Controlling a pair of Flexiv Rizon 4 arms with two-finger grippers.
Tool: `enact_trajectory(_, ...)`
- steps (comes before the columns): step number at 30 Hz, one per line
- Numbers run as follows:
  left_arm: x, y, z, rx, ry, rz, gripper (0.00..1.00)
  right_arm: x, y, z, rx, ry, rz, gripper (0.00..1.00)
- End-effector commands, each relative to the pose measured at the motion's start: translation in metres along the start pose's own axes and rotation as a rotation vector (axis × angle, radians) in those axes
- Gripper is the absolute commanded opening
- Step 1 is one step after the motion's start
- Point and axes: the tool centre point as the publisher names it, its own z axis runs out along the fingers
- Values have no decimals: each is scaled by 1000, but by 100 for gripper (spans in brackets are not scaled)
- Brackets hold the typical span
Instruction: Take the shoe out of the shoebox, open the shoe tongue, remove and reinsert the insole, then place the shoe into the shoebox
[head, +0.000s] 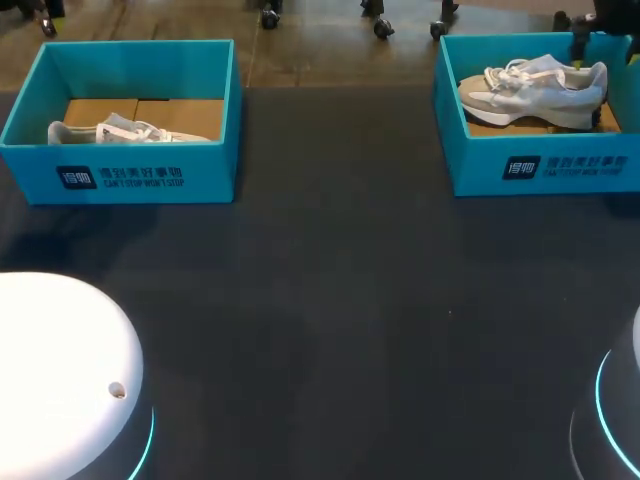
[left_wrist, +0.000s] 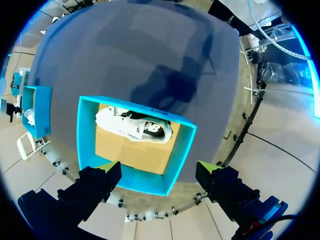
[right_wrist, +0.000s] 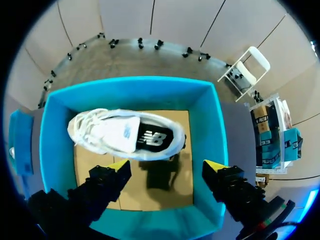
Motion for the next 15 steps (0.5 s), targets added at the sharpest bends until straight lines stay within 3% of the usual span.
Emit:
enact_trajectory(1,1,-1,0,-2,2,1,100,-2,17,21,126,-9,15,55)
enact_trajectory(3,1,-1,0,-2,2,1,100,-4,19,26,139,-21,24,49)
enact_trajectory(9,1,-1,0,-2,2,1,100,-7,25,40,152,-28,27,56)
enact_trajectory(15,1,-1,0,-2,2,1,100,-10,28,54,171,-32,37,53)
